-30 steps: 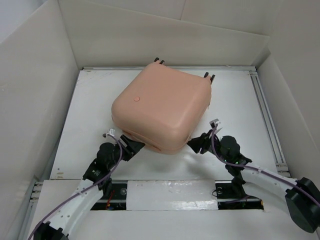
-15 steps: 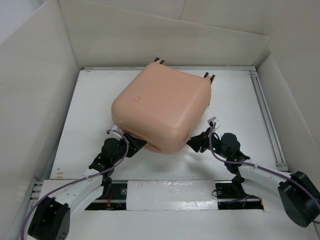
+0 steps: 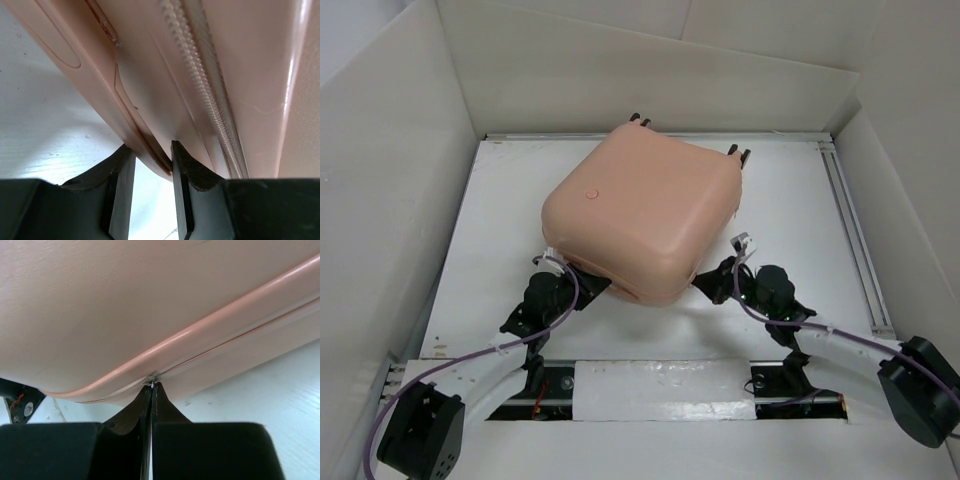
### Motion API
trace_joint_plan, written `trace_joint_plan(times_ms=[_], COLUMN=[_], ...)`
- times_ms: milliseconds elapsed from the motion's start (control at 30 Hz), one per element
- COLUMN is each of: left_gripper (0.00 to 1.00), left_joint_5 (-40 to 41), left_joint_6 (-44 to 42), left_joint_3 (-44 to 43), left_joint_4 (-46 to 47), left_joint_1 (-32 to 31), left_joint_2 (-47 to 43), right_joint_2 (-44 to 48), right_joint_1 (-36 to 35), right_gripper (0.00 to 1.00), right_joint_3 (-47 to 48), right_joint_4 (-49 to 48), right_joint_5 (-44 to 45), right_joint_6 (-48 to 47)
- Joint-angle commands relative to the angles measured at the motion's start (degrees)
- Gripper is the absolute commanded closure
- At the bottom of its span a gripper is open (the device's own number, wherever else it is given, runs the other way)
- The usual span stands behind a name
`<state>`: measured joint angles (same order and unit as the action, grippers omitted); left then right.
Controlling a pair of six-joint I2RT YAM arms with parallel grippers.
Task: Pack the luggage
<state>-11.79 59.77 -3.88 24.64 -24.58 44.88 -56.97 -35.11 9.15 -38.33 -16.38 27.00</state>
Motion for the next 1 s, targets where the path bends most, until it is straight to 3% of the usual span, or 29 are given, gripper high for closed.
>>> trace_joint_plan(times_ms=[0,67,200,300,433,467,567,700,867,967], left_gripper=[1.00,1.00,1.00,1.00,1.00,1.00,1.00,1.00,1.00,1.00], left_joint_5=[-1.9,-1.9,-1.9,-1.0,6.3,9.9,15.4,18.4,23.4,24.5], left_joint_6=[-3.8,-3.2,-2.6,-1.5,0.3,1.6,3.7,6.1,9.7,10.3], left_joint_3=[-0.6,-0.1,-0.1,-0.1,-2.9,-3.4,-4.0,-4.0,-2.0,-1.4], left_joint_4=[5.4,6.6,8.0,10.3,11.6,11.7,14.5,15.9,15.9,15.9], left_joint_1=[-0.4,-0.4,-0.4,-2.7,-12.6,-17.0,-22.5,-28.2,-36.0,-37.4], left_joint_2=[-0.2,-1.0,-1.6,-0.3,2.6,4.1,6.2,7.1,1.4,0.2], right_joint_2=[4.8,7.9,11.5,10.5,4.5,2.8,-5.8,-15.4,-23.0,-26.1], right_joint_1=[-8.6,-12.5,-20.9,-27.0,-36.9,-40.3,-44.9,-47.2,-47.2,-47.2], right_gripper=[1.00,1.00,1.00,1.00,1.00,1.00,1.00,1.00,1.00,1.00], right_joint_3=[6.0,8.8,12.2,14.1,20.6,24.6,31.9,41.8,52.9,57.6], right_joint_4=[5.6,14.3,32.8,36.6,38.1,37.5,37.5,36.0,36.0,35.4], right_joint_5=[6.1,12.1,16.3,15.6,17.3,18.6,25.1,39.3,48.2,51.7], right_joint_6=[2.9,4.5,11.3,14.7,18.3,18.3,21.3,25.8,25.3,26.1])
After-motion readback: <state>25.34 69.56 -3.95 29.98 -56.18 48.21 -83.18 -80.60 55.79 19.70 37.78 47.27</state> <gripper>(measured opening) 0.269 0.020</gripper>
